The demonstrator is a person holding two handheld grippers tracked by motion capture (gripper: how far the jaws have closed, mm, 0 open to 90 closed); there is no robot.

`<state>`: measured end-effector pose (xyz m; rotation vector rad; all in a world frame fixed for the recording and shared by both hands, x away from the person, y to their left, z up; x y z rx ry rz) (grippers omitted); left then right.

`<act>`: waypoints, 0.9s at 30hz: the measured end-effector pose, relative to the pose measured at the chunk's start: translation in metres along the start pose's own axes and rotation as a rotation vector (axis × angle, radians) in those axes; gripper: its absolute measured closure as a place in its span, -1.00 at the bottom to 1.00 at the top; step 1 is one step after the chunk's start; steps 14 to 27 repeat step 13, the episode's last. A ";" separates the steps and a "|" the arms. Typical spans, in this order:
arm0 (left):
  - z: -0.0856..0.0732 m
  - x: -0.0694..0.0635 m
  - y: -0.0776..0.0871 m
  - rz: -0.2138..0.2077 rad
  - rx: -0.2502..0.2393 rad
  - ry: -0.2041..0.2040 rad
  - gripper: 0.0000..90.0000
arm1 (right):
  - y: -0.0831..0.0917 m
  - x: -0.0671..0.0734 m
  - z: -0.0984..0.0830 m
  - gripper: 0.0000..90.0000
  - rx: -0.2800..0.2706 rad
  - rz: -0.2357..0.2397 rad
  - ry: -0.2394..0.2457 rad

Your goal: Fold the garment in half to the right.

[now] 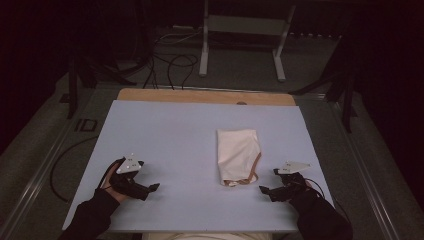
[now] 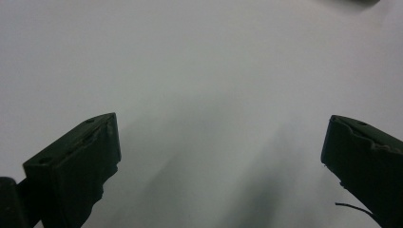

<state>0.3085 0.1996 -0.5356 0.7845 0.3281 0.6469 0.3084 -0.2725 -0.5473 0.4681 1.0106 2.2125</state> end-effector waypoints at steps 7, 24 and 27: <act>0.000 0.000 0.000 -0.001 0.000 -0.001 -1.00 | -0.001 0.001 0.000 -0.78 0.008 0.008 0.008; 0.000 0.000 0.001 0.000 -0.001 -0.001 -1.00 | -0.001 0.001 0.000 -0.78 0.010 0.006 0.010; 0.000 0.000 0.001 0.000 -0.001 -0.001 -1.00 | -0.001 0.001 0.000 -0.78 0.010 0.006 0.010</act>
Point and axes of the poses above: each handheld gripper's, and its own axes: y roughly backward along the jaws, z roughly out of its top, x roughly to its left, the point moved 4 cm from there along -y, roughly forward along the jaws, and after that the axes turned 6 degrees about x, right-handed, at the moved point
